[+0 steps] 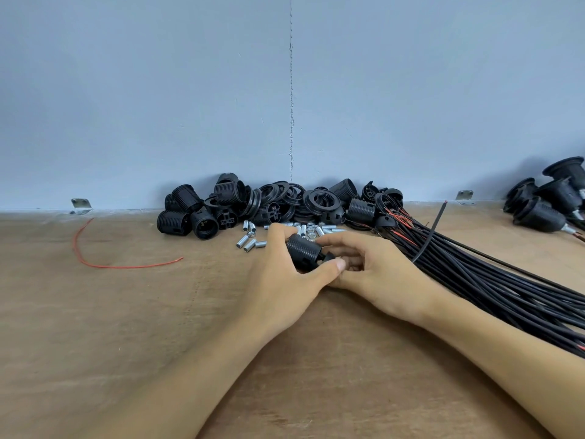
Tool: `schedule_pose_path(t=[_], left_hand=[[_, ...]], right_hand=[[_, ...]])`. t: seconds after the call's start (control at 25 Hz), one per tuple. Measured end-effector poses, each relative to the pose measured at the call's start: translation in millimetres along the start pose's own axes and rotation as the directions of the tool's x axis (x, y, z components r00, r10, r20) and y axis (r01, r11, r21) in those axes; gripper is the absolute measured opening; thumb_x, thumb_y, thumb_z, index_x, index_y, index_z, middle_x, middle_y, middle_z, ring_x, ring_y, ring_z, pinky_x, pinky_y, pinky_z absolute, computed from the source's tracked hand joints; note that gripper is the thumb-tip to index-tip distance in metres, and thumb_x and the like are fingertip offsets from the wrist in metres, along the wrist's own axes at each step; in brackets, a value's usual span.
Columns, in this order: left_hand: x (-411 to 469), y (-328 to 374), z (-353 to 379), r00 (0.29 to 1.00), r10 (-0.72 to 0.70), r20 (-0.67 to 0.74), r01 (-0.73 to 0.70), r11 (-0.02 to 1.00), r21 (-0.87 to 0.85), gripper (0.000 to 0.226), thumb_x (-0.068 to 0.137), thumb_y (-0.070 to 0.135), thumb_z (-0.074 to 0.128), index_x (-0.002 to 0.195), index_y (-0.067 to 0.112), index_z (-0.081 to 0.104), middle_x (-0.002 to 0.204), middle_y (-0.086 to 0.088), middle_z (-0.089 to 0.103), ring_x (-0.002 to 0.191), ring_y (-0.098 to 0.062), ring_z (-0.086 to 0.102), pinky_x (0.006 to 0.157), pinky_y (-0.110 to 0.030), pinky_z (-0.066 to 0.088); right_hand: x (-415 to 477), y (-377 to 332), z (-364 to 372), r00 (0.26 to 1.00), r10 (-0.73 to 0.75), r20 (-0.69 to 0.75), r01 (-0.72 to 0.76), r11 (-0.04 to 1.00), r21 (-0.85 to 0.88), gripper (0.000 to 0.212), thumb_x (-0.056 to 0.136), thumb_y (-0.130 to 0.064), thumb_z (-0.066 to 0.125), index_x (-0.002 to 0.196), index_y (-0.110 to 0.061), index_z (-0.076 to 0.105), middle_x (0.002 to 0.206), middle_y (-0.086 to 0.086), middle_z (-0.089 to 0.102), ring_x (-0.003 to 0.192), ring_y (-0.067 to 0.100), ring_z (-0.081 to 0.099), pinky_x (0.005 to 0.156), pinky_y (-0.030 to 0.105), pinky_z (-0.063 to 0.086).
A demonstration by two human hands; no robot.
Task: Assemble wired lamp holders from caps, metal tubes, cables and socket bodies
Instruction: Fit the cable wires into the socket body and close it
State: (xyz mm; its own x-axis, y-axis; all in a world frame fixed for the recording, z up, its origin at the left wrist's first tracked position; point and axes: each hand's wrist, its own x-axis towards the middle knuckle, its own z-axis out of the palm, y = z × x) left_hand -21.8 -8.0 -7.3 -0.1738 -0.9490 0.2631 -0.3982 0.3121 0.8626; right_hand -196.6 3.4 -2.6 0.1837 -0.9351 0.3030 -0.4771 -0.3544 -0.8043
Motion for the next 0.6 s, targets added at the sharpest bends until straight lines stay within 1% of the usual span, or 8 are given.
schedule_pose_path(t=[0.08, 0.12, 0.2, 0.24, 0.32, 0.44, 0.52, 0.6], left_hand=[[0, 1, 2, 1.0, -0.005, -0.009, 0.005, 1.0, -0.015, 0.058, 0.058, 0.068, 0.068, 0.1, 0.04, 0.039, 0.095, 0.045, 0.054, 0.086, 0.018, 0.055, 0.066, -0.005, 0.041], [1, 0, 3, 1.0, -0.012, -0.017, 0.012, 1.0, -0.019, 0.054, 0.062, 0.063, 0.07, 0.099, 0.039, 0.04, 0.093, 0.037, 0.059, 0.084, 0.016, 0.055, 0.066, -0.007, 0.042], [3, -2, 4, 0.999, -0.034, -0.023, 0.033, 0.999, -0.022, 0.047, 0.071, 0.051, 0.075, 0.101, 0.038, 0.041, 0.083, 0.015, 0.065, 0.081, 0.012, 0.057, 0.063, -0.016, 0.042], [4, -3, 4, 0.999, -0.042, -0.019, 0.042, 0.999, -0.025, 0.045, 0.076, 0.046, 0.077, 0.102, 0.038, 0.042, 0.083, 0.013, 0.064, 0.08, 0.01, 0.058, 0.064, -0.02, 0.042], [5, -6, 4, 0.999, -0.044, -0.006, 0.044, 0.999, -0.03, 0.043, 0.08, 0.039, 0.079, 0.103, 0.037, 0.043, 0.086, 0.012, 0.064, 0.079, 0.008, 0.058, 0.065, -0.022, 0.041], [5, -7, 3, 1.0, -0.028, -0.011, 0.027, 0.999, -0.039, 0.041, 0.079, 0.036, 0.08, 0.099, 0.037, 0.044, 0.085, 0.011, 0.063, 0.079, 0.008, 0.059, 0.063, -0.015, 0.045], [5, -7, 3, 1.0, -0.025, -0.016, 0.025, 0.999, -0.044, 0.044, 0.073, 0.04, 0.081, 0.1, 0.038, 0.046, 0.085, 0.011, 0.064, 0.079, 0.006, 0.06, 0.063, -0.011, 0.045], [4, -6, 3, 0.999, -0.037, -0.011, 0.036, 0.998, -0.047, 0.049, 0.069, 0.045, 0.084, 0.101, 0.039, 0.047, 0.084, 0.013, 0.065, 0.079, 0.006, 0.061, 0.062, -0.014, 0.044]], right_hand=[[1, -1, 1, 1.0, -0.03, 0.005, 0.031, 0.998, -0.05, 0.049, 0.083, -0.012, 0.079, 0.126, -0.029, 0.065, 0.111, -0.018, 0.071, 0.101, 0.002, 0.068, 0.09, 0.019, 0.053], [1, -2, 2, 0.999, -0.051, 0.011, 0.052, 0.997, -0.065, 0.049, 0.084, -0.012, 0.078, 0.127, -0.031, 0.064, 0.109, -0.018, 0.072, 0.098, 0.004, 0.069, 0.09, 0.023, 0.055], [0, -4, 4, 0.995, -0.1, 0.017, 0.101, 0.991, -0.083, 0.047, 0.084, -0.014, 0.079, 0.121, -0.038, 0.064, 0.098, -0.018, 0.072, 0.081, 0.007, 0.067, 0.077, 0.022, 0.055], [-1, -4, 5, 0.993, -0.121, 0.016, 0.122, 0.988, -0.1, 0.045, 0.083, -0.016, 0.079, 0.12, -0.037, 0.064, 0.096, -0.017, 0.071, 0.073, 0.007, 0.062, 0.07, 0.019, 0.053], [-2, -3, 5, 0.991, -0.13, 0.006, 0.13, 0.982, -0.136, 0.042, 0.083, -0.021, 0.078, 0.121, -0.032, 0.065, 0.094, -0.017, 0.069, 0.069, 0.01, 0.058, 0.063, 0.015, 0.047], [-3, -4, 8, 0.992, -0.127, 0.02, 0.129, 0.982, -0.14, 0.04, 0.086, -0.021, 0.077, 0.117, -0.038, 0.059, 0.097, -0.015, 0.071, 0.074, 0.009, 0.062, 0.065, 0.018, 0.049], [-4, -5, 10, 0.987, -0.149, 0.06, 0.157, 0.976, -0.152, 0.038, 0.09, -0.018, 0.074, 0.12, -0.029, 0.055, 0.102, -0.014, 0.072, 0.08, 0.006, 0.064, 0.067, 0.018, 0.049], [-5, -4, 11, 0.983, -0.167, 0.075, 0.179, 0.965, -0.194, 0.04, 0.091, -0.02, 0.073, 0.125, -0.021, 0.053, 0.107, -0.016, 0.069, 0.082, 0.0, 0.063, 0.069, 0.012, 0.045]])
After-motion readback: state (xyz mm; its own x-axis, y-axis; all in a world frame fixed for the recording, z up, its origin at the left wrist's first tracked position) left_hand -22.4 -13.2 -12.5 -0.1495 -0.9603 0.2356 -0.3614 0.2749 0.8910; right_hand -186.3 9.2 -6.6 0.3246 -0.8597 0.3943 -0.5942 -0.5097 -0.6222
